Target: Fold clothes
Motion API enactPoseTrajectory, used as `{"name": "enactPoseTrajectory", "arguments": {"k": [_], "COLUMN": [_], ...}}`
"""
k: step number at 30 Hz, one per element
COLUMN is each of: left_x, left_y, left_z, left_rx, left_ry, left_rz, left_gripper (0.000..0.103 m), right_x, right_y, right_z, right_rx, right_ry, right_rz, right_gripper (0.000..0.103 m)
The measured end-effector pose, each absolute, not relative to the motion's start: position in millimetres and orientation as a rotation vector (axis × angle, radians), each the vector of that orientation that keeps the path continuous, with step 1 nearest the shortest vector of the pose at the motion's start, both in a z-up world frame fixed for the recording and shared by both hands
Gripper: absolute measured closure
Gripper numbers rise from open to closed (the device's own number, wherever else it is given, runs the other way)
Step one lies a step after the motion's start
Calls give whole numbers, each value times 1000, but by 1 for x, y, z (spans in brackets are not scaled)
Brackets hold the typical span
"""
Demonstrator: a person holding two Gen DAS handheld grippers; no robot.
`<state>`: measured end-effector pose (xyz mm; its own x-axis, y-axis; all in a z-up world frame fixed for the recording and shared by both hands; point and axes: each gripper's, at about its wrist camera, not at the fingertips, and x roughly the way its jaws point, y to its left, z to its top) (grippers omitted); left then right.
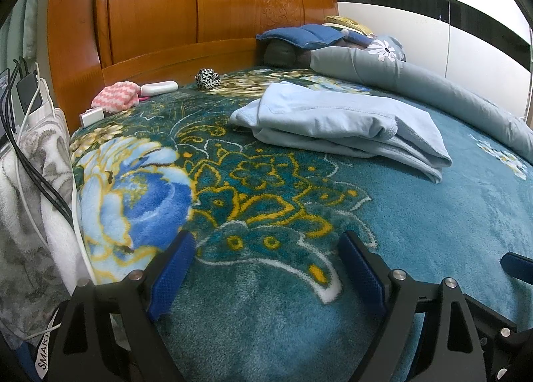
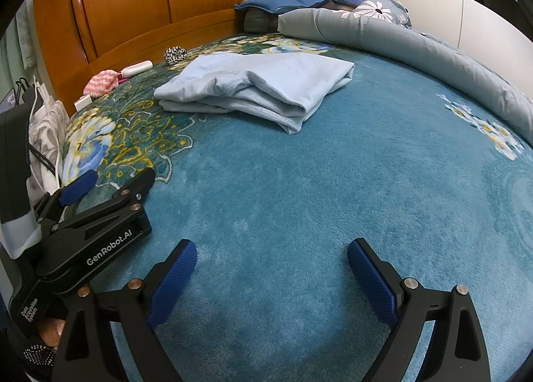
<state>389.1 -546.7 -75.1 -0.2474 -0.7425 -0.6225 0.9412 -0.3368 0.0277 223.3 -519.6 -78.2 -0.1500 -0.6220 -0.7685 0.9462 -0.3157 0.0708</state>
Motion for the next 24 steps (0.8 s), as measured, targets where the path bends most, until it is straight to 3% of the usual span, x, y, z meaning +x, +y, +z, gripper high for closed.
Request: {"name": "enactPoseTrajectory", "arguments": {"k": [24], "left_x": [389], "left_y": [-544], "left_z": [-75], "left_rx": [648], "left_ry": [408], "left_rz": [-1820], "left_gripper": [14], "right_x": [224], "right_y": [-520], "right_z": [-78], "right_rx": [865], "right_ry": [529], "right_rz": [-1722], "right_gripper": [8]}}
